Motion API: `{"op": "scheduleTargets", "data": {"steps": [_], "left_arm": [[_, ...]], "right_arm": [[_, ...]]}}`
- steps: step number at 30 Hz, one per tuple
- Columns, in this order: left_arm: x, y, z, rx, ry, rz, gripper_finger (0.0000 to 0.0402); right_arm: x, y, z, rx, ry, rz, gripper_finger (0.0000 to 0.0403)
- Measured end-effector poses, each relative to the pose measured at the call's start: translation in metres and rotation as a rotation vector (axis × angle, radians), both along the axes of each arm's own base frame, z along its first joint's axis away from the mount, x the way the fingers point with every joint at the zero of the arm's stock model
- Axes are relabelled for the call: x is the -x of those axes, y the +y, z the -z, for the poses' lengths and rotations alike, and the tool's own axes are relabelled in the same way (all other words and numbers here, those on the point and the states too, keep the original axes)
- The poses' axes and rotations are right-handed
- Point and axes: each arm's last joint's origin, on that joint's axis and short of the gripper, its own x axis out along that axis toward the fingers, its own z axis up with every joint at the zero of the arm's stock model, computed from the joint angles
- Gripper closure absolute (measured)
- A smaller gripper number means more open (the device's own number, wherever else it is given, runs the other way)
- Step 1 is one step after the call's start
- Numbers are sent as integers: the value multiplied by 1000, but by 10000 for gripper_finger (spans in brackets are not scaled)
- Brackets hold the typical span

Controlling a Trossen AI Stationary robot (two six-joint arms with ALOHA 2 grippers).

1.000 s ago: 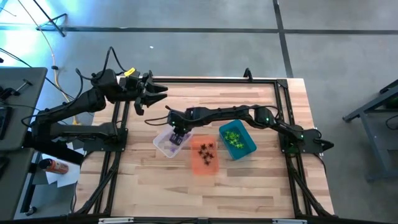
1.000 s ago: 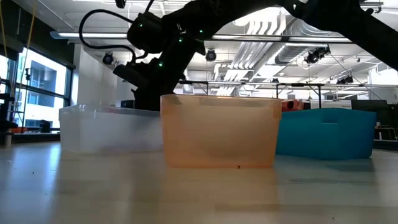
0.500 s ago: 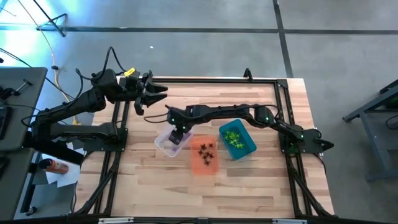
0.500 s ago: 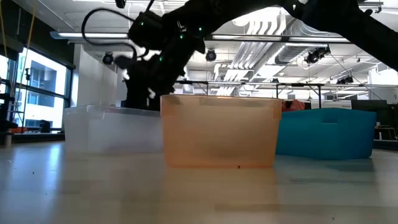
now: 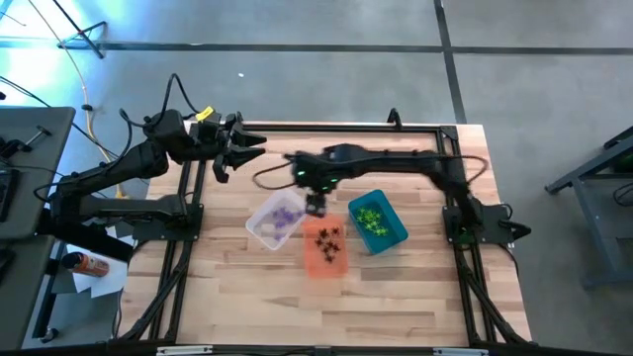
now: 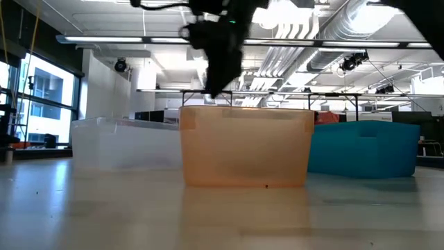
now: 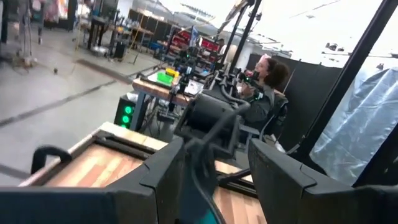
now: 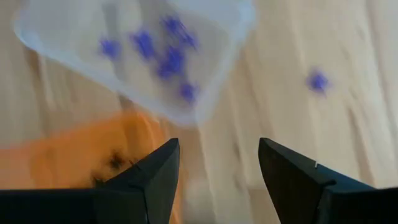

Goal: Sort Halloween decoration
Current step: Put the purple spider toy into the transparent bin

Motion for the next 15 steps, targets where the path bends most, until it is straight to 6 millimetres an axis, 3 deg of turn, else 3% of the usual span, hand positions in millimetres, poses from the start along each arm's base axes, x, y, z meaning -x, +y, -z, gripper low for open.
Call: {"op": "scheduleTargets", "data": {"steps": [7,11,15], "left_arm": [[-8,3,1,-47,0,-2,236],[-22,5,8,-44,26,7,236],[-43,4,18,-43,70,41,236]], "right_arm": [[99,1,2,-43,-166,168,188],[154,12,10,-116,-422,263,188],[189,20,14,-206,-703,294,188]]}}
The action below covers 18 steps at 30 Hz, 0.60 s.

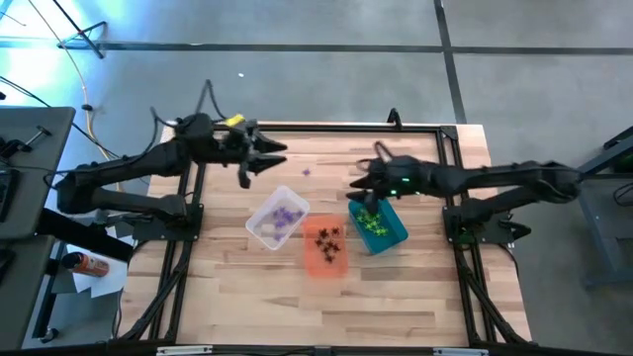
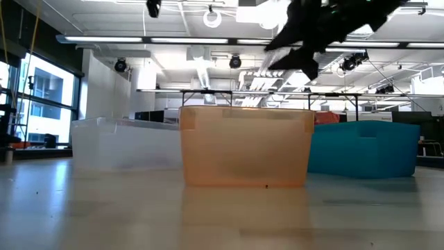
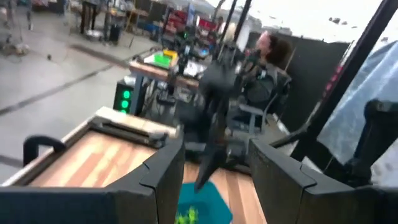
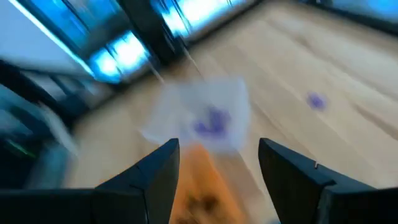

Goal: Sort Halloween decoration
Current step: Put the purple spider toy into the transparent bin

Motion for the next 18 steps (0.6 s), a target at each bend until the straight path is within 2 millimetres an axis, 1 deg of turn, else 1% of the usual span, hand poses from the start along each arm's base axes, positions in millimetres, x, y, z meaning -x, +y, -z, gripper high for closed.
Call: {"op": "scheduleTargets", "data": {"steps": [2,4,7,9,12,16,18], "left_arm": [[-13,-1,8,3,30,-7,236],[-26,-2,17,9,67,-24,236],[-44,2,35,28,145,-95,236],[-55,9,49,113,210,-185,236],[-68,30,69,252,415,-273,236],[-86,63,91,350,704,-357,236],[-96,80,107,390,814,-395,236]], "right_arm": [[11,1,-2,-24,-146,14,188],[17,2,-2,-31,-242,20,188],[20,2,-7,-16,-315,17,188],[20,2,-9,-8,-328,14,188],[19,1,-12,26,-331,25,188],[19,-1,-13,63,-330,100,188],[19,-3,-13,74,-329,138,188]]}}
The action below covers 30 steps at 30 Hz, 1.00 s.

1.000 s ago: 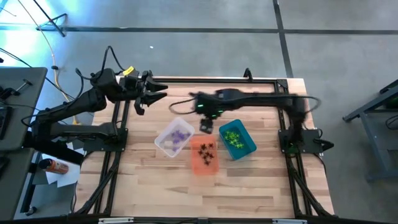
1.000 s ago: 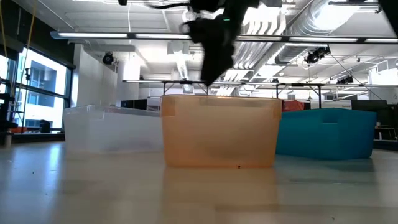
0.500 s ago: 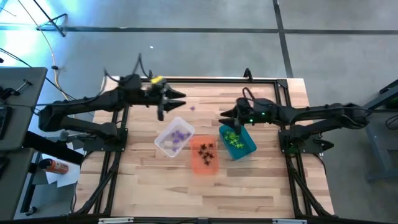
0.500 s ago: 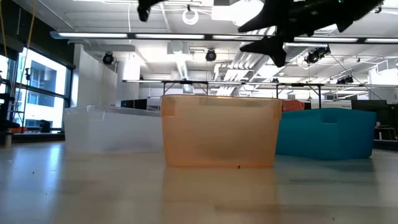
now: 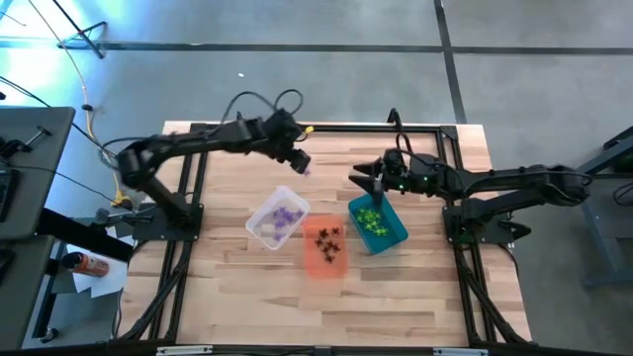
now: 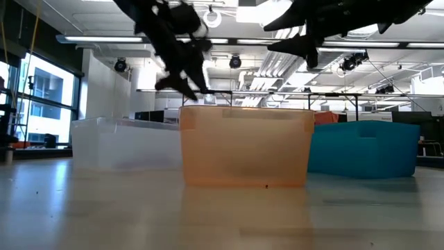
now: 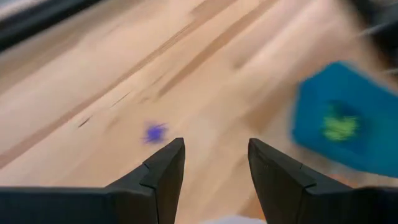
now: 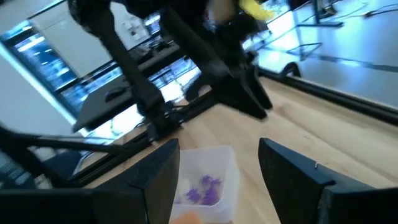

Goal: Sort Halloween decoration
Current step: Put the purple spider toy into the transparent bin

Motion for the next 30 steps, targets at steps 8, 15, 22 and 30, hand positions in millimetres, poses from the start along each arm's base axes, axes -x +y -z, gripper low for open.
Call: {"op": "scheduleTargets", "data": {"steps": [8,15,22,30], "left_arm": [[-29,31,69,102,180,-43,236],[-37,34,107,129,273,-53,236],[-44,37,113,54,262,-48,236],[-46,36,129,77,311,-37,253]], "right_arm": [[0,-1,1,-41,4,32,188],[1,-3,2,-37,9,113,188],[1,-4,2,-33,10,140,188],[1,-4,3,-47,10,142,188]]}}
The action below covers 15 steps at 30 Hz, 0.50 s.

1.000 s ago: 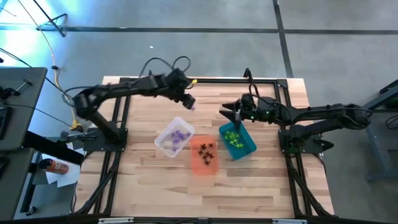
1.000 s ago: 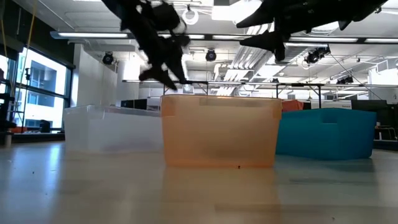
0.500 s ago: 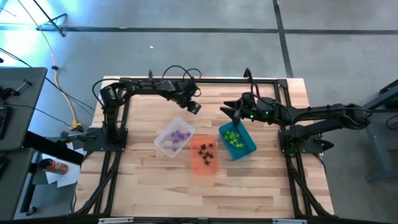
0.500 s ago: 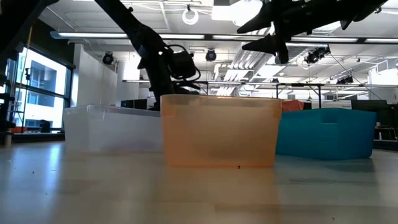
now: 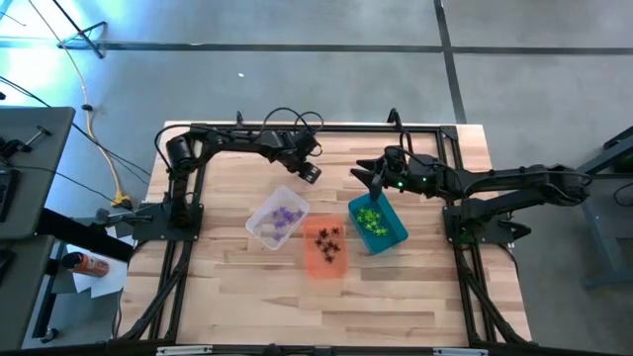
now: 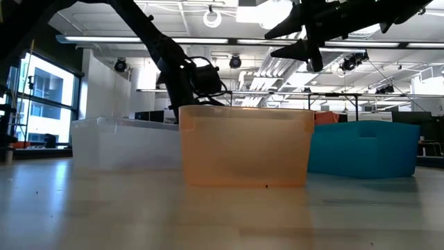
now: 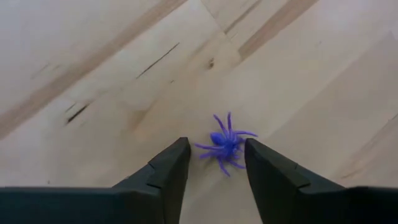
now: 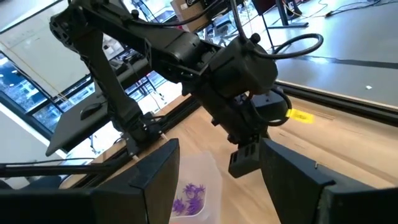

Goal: Sort Halloween decoration
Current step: Put the purple spider toy into the transparent bin

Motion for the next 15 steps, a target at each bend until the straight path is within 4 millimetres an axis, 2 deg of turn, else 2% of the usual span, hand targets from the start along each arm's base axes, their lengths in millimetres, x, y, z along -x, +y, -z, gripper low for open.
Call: {"op": "scheduleTargets", "data": {"steps": [5,11,15], "left_arm": [[-1,-3,2,-39,27,48,302],[-1,-5,1,-42,36,128,391],[3,-10,-8,-7,33,201,396]], "right_arm": [[0,0,1,-12,1,2,188],[0,0,1,-12,3,2,188],[0,0,1,-12,7,2,188]]}}
